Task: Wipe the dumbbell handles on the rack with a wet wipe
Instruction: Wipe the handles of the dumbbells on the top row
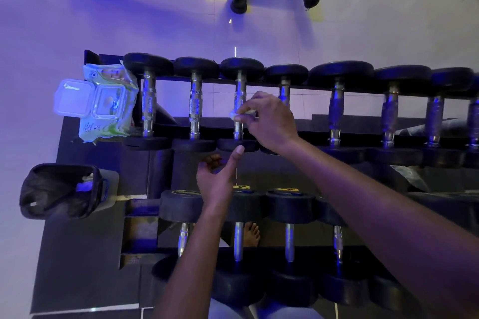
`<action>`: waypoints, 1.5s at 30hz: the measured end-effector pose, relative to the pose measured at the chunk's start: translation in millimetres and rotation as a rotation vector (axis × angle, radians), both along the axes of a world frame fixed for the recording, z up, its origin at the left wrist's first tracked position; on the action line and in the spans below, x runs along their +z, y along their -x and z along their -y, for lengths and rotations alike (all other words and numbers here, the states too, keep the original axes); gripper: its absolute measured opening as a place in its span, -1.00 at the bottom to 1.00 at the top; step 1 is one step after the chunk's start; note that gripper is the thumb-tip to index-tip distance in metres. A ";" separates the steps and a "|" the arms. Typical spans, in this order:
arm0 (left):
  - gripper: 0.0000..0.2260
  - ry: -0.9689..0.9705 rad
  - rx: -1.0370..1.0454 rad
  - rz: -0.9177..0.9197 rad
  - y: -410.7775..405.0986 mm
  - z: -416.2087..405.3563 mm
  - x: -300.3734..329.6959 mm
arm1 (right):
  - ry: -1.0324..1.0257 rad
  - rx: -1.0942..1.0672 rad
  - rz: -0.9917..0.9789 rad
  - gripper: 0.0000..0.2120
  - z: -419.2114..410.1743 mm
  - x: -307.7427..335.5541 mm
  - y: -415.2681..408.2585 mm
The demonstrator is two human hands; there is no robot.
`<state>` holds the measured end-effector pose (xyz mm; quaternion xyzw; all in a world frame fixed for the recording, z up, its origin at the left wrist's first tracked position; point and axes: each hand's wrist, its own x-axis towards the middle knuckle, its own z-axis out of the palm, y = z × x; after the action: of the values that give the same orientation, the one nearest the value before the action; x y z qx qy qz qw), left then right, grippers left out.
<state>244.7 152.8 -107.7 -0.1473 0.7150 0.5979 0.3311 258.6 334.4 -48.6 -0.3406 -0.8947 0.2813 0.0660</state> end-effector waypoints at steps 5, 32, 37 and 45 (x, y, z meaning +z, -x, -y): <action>-0.23 -0.016 -0.028 0.010 1.9 1.1 -2.7 | 0.076 0.071 0.109 -0.87 4.5 5.4 -7.2; -0.26 -0.010 -0.069 0.044 12.3 5.1 -6.0 | 0.795 -0.627 -0.065 -0.88 -14.7 7.2 12.6; -0.16 -0.036 -0.072 0.032 12.1 7.0 -14.9 | 0.881 -0.770 -0.200 -0.87 -35.6 13.7 41.0; -0.26 -0.011 -0.106 0.010 9.5 5.0 -5.1 | 0.068 -0.248 -0.218 -0.89 -24.1 18.4 27.7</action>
<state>235.2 147.8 -112.8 -0.1106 0.7167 0.5828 0.3666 230.9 358.5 -30.2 -0.4182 -0.8233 0.3362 0.1852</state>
